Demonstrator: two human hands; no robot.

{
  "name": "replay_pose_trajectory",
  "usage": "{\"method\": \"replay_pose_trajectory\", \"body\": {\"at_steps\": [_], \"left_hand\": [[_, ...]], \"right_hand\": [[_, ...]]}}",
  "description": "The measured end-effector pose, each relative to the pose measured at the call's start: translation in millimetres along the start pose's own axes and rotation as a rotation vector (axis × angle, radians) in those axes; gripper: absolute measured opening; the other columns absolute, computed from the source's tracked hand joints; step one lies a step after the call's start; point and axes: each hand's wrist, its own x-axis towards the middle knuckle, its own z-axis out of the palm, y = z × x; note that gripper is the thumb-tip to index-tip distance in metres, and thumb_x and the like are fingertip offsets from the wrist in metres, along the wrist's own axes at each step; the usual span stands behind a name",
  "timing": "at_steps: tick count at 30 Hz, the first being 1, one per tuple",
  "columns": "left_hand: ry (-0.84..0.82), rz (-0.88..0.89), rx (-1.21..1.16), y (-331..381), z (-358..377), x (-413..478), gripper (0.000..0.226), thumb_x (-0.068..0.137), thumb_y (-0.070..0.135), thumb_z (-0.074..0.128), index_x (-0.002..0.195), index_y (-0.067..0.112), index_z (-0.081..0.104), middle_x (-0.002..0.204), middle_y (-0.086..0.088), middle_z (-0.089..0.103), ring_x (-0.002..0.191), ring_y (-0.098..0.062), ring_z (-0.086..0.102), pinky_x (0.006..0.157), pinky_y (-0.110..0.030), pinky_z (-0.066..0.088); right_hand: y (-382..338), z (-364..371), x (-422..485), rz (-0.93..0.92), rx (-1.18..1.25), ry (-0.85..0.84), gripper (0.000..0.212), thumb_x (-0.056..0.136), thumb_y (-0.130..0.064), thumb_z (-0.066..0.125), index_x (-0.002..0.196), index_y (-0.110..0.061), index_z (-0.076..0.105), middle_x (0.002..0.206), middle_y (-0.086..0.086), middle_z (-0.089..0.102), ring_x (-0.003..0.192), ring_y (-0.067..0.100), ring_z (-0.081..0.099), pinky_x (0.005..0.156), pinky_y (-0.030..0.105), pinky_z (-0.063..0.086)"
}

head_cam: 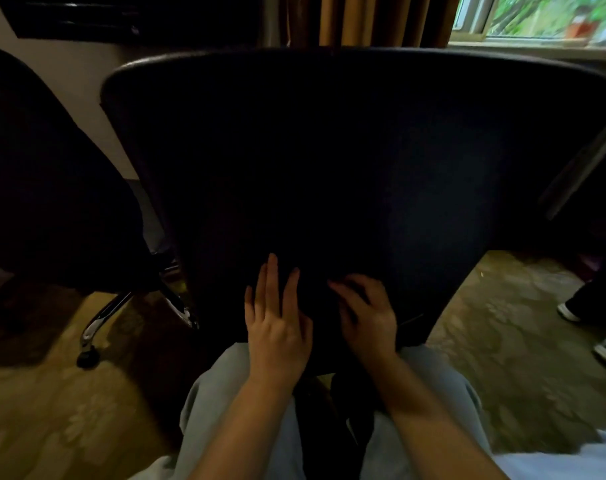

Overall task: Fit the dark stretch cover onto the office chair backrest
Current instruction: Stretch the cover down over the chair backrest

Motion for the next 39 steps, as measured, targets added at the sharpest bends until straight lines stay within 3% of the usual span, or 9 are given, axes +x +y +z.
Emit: {"method": "replay_pose_trajectory", "body": {"at_steps": [5, 9, 12, 15, 21, 26, 31, 34, 39], "left_hand": [[0.025, -0.093, -0.005, -19.2, -7.1, 2.7, 0.059, 0.086, 0.029, 0.045, 0.142, 0.013, 0.034, 0.155, -0.018, 0.021, 0.141, -0.035, 0.023, 0.111, -0.056, 0.028], [0.008, -0.075, -0.019, -30.5, -7.2, 1.9, 0.060, 0.088, 0.030, 0.043, 0.145, 0.014, 0.031, 0.158, -0.013, 0.018, 0.146, -0.029, 0.016, 0.116, -0.051, 0.019], [0.005, -0.101, -0.043, -28.6, -6.6, 3.2, 0.063, 0.087, 0.029, 0.044, 0.145, 0.013, 0.029, 0.159, -0.011, 0.015, 0.147, -0.027, 0.011, 0.118, -0.048, 0.014], [0.004, -0.142, -0.066, -21.4, -3.7, 6.2, 0.066, 0.084, 0.025, 0.049, 0.145, 0.010, 0.029, 0.159, -0.013, 0.012, 0.146, -0.030, 0.010, 0.116, -0.051, 0.016], [-0.034, -0.183, -0.067, -23.4, -4.4, 9.1, 0.072, 0.086, 0.033, 0.043, 0.150, 0.011, 0.017, 0.159, -0.013, 0.009, 0.147, -0.030, 0.008, 0.116, -0.053, 0.017], [-0.079, -0.155, -0.022, -47.2, -11.6, 10.6, 0.074, 0.087, 0.033, 0.042, 0.152, 0.016, 0.011, 0.161, -0.005, 0.006, 0.148, -0.020, 0.004, 0.116, -0.054, 0.016], [-0.058, -0.163, -0.047, -55.6, -17.9, 8.3, 0.081, 0.082, 0.024, 0.053, 0.152, 0.014, 0.014, 0.161, -0.002, 0.003, 0.148, -0.022, 0.008, 0.115, -0.053, 0.023], [-0.026, -0.153, -0.096, -40.8, -16.0, 7.2, 0.078, 0.083, 0.024, 0.054, 0.151, 0.011, 0.018, 0.160, -0.008, 0.004, 0.145, -0.028, 0.016, 0.115, -0.052, 0.024], [-0.056, 0.028, -0.081, -6.0, -2.5, 4.1, 0.069, 0.084, 0.026, 0.046, 0.148, 0.014, 0.024, 0.158, -0.009, 0.015, 0.145, -0.026, 0.020, 0.114, -0.052, 0.023]], "right_hand": [[11.0, -10.1, 1.6, 0.136, 0.029, 0.110, 0.029, 0.086, -0.014, 0.053, 0.111, -0.013, 0.068, 0.112, 0.005, 0.053, 0.099, 0.019, 0.054, 0.093, 0.009, 0.036], [40.2, -34.8, 14.0, 0.512, 0.029, 0.387, 0.031, 0.081, -0.004, 0.057, 0.111, -0.001, 0.066, 0.111, 0.022, 0.058, 0.104, 0.015, 0.052, 0.092, 0.005, 0.033], [59.7, -44.8, 21.2, 0.727, 0.093, 0.533, 0.037, 0.075, -0.003, 0.054, 0.111, -0.004, 0.065, 0.109, 0.025, 0.060, 0.104, 0.034, 0.058, 0.088, 0.009, 0.037], [43.1, -35.8, 18.7, 0.562, -0.009, 0.428, 0.033, 0.077, -0.005, 0.055, 0.107, 0.000, 0.067, 0.108, 0.025, 0.057, 0.103, 0.031, 0.054, 0.092, 0.010, 0.035], [-1.5, 2.6, -1.0, -0.039, -0.016, 0.008, 0.033, 0.081, -0.007, 0.054, 0.107, -0.020, 0.069, 0.112, -0.001, 0.053, 0.097, 0.019, 0.053, 0.086, 0.015, 0.039], [9.7, -9.9, 1.7, 0.123, 0.019, 0.103, 0.031, 0.084, -0.013, 0.052, 0.111, -0.025, 0.060, 0.113, 0.001, 0.052, 0.099, 0.016, 0.054, 0.092, 0.007, 0.035], [35.1, -41.2, 12.0, 0.437, 0.007, 0.352, 0.027, 0.080, -0.002, 0.058, 0.106, 0.002, 0.065, 0.106, 0.024, 0.057, 0.099, 0.024, 0.053, 0.092, 0.003, 0.032], [42.0, -48.2, 19.9, 0.621, 0.071, 0.480, 0.034, 0.078, -0.010, 0.053, 0.107, 0.004, 0.062, 0.106, 0.027, 0.057, 0.100, 0.035, 0.056, 0.089, 0.001, 0.032], [11.6, -22.6, 11.4, 0.273, -0.002, 0.251, 0.028, 0.083, -0.013, 0.052, 0.106, -0.010, 0.065, 0.109, 0.014, 0.055, 0.101, 0.020, 0.051, 0.097, 0.004, 0.029]]}}
